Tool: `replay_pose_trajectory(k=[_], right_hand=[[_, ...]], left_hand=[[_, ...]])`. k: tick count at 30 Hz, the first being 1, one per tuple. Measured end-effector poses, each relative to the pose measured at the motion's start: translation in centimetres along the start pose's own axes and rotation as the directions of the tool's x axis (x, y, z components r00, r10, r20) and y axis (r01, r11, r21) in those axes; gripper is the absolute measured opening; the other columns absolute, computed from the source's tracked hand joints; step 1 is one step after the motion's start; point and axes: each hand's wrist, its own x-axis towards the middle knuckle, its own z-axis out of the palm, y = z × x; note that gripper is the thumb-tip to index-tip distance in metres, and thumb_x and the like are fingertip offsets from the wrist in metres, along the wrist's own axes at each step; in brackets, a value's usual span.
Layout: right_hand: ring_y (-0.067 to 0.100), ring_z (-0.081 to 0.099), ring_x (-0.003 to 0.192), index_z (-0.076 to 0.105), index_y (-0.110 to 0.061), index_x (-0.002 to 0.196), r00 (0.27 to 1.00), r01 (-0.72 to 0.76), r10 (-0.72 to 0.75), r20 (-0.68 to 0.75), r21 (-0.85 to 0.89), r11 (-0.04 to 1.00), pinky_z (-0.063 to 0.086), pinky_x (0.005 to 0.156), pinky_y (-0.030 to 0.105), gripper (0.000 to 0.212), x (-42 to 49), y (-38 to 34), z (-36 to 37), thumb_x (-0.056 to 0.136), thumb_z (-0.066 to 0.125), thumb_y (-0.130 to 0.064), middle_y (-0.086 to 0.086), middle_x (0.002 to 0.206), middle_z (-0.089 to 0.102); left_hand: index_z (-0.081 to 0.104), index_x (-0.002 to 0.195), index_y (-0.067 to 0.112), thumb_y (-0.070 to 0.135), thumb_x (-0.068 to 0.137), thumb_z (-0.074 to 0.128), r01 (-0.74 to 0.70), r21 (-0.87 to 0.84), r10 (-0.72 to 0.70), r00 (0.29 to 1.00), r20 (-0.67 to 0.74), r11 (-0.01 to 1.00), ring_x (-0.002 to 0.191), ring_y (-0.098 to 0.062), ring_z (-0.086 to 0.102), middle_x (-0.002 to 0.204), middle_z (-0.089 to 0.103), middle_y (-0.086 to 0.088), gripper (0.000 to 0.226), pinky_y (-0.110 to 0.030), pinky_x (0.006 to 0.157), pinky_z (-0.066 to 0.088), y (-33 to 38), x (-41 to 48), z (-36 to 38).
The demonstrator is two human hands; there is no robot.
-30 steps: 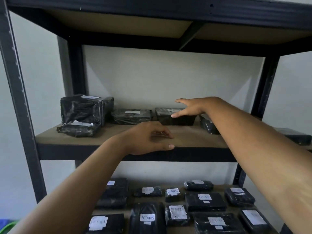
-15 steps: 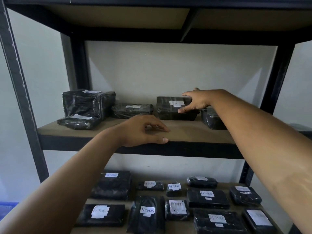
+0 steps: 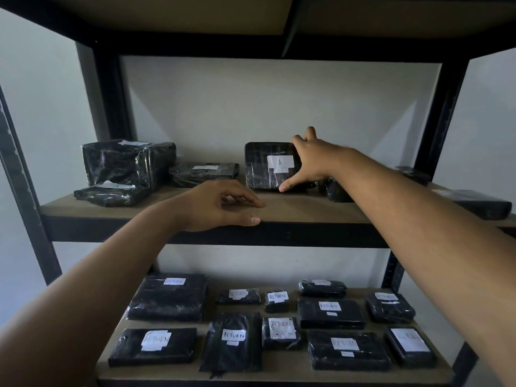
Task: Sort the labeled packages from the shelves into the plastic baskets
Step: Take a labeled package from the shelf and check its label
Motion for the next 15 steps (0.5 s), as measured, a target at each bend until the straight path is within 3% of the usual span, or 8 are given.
replay_pose_trajectory(k=[6,12,15], right_hand=[[0.033,0.057,0.123,0.027,-0.021,0.155,1.0,-0.023,0.023,0.002,0.01,1.0,0.056,0.098,0.051,0.144,-0.3,-0.6,0.1,0.042,0.085,-0.089,0.008,0.152,0.021],[0.035,0.034,0.151,0.001,-0.026,0.169,0.997,-0.047,0.045,0.064,0.034,0.998,0.045,0.115,0.052,0.154,0.3,-1.1,-0.4,0.054,0.087,-0.081,0.004,0.168,0.01],[0.035,0.033,0.151,0.005,-0.027,0.169,0.993,-0.078,0.072,0.096,0.068,0.995,0.041,0.117,0.051,0.147,0.7,-1.3,-0.5,0.058,0.084,-0.082,0.004,0.166,0.015]], left_hand=[[0.071,0.124,0.055,0.065,0.084,0.076,-0.007,0.011,0.007,1.0,0.011,1.0,0.126,0.009,0.054,0.132,0.06,0.03,0.042,-0.027,0.112,0.043,-0.1,0.0,-0.1],[0.071,0.123,0.056,0.066,0.083,0.076,0.003,0.007,-0.003,1.0,0.017,1.0,0.12,0.016,0.052,0.128,0.059,0.033,0.042,-0.018,0.104,0.041,-0.4,0.1,-0.1],[0.072,0.123,0.054,0.065,0.083,0.077,-0.005,-0.001,0.005,1.0,0.006,1.0,0.121,0.013,0.054,0.128,0.06,0.03,0.043,-0.02,0.106,0.043,-0.6,0.2,-0.1]])
